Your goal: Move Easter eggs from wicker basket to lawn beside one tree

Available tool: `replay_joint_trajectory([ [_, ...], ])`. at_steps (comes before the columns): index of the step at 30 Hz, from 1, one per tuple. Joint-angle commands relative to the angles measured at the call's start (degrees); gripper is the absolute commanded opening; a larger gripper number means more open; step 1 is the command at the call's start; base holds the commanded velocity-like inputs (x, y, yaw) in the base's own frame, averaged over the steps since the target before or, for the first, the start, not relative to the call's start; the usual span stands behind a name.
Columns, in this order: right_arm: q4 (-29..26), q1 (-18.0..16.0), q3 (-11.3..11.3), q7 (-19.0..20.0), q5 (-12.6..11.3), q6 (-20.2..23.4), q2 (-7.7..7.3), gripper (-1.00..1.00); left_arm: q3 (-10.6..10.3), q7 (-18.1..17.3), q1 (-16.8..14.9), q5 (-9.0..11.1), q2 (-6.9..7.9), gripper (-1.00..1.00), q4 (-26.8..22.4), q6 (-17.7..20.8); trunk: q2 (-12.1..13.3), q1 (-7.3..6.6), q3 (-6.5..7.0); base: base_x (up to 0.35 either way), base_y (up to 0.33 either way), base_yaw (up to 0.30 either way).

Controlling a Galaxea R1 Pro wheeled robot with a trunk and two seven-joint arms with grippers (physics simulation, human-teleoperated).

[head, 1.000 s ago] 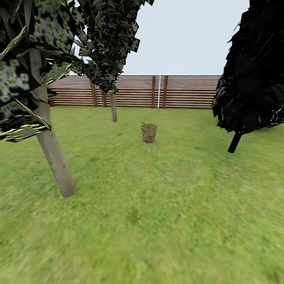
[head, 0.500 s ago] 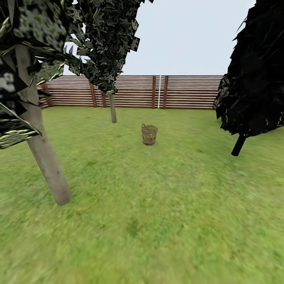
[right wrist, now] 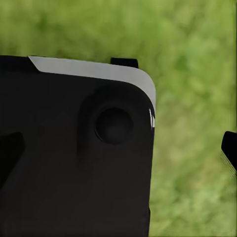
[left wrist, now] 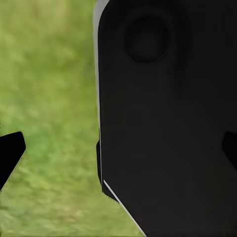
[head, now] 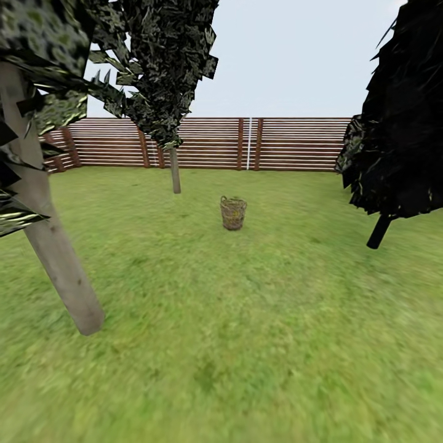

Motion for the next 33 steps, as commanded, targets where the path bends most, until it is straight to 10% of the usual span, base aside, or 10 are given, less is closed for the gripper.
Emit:
replay_joint_trajectory([
  [1,0.05,-0.04,-0.02,-0.03,0.28,-0.17,-0.01,1.0,0.02,0.06,0.03,-0.02,0.0,1.0,-0.09,-0.08,-0.02,0.03,-0.04,0.315,0.0,0.0],
  [33,0.05,-0.05,-0.01,-0.03,0.32,-0.17,-0.01,1.0,0.02,0.06,0.03,-0.06,-0.05,1.0,-0.09,-0.08,-0.02,0.03,-0.04,0.315,0.0,0.0],
])
